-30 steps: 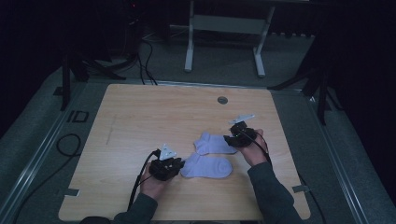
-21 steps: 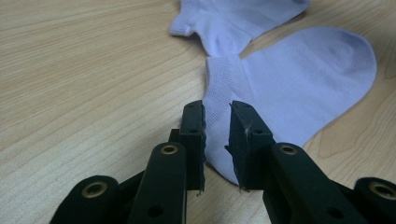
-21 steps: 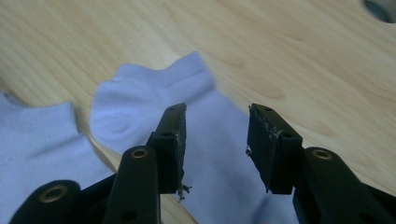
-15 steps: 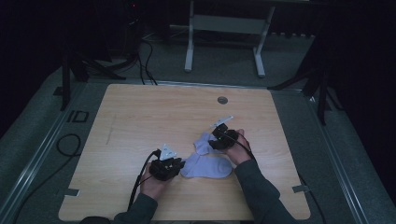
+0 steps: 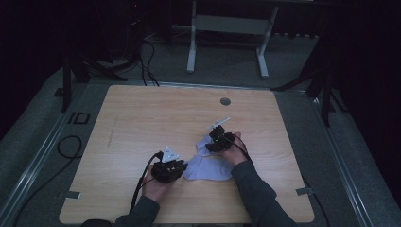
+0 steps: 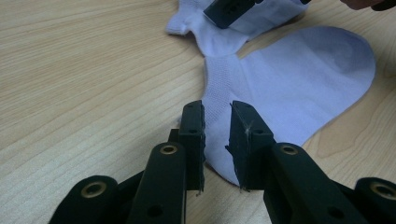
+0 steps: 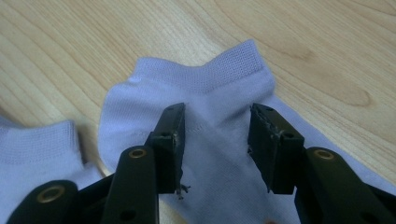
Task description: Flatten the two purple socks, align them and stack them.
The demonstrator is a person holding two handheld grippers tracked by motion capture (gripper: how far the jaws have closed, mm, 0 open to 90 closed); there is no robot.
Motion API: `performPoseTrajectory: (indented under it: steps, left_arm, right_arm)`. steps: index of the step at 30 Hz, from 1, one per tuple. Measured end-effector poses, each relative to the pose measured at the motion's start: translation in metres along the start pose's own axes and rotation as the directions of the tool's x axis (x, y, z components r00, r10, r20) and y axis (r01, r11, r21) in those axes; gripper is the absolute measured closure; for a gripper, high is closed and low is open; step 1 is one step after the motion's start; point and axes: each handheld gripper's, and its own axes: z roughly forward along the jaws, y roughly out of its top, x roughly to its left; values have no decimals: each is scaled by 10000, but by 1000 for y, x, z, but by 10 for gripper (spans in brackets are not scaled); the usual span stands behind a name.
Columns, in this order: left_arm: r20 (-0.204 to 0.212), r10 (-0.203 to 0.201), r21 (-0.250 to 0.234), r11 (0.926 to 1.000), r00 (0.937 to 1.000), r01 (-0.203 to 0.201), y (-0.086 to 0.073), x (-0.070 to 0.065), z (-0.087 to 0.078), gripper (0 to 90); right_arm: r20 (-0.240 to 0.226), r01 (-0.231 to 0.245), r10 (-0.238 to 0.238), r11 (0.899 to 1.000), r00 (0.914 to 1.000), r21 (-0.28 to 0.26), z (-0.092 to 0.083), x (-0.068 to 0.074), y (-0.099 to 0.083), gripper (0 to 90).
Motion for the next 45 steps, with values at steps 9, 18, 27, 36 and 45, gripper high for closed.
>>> performPoseTrajectory:
  steps: [9, 18, 27, 36, 45]
  left_arm:
    - [-33, 2, 18, 10000, 10000, -2, 0, -1, 0, 756]
    - [-78, -86, -50, 10000, 9999, 86, 0, 2, -2, 755]
    - [-67, -28, 21, 10000, 10000, 28, 0, 1, 0, 763]
    - [-119, -40, 33, 10000, 9999, 41, 0, 1, 0, 769]
    - [-107, -56, -6, 10000, 9999, 56, 0, 2, -1, 771]
  right_arm:
    - [256, -356, 361, 9992, 9990, -193, 0, 0, 0, 799]
    - [-104, -1011, 1006, 9924, 9949, -701, -6, -8, -6, 872]
    - [-28, -656, 657, 9913, 9978, -1139, -41, -15, -12, 873]
    - [64, -296, 310, 9869, 9995, -1584, -76, -14, -16, 872]
    - [-121, -25, -4, 9716, 9999, -2366, -112, -2, -22, 871]
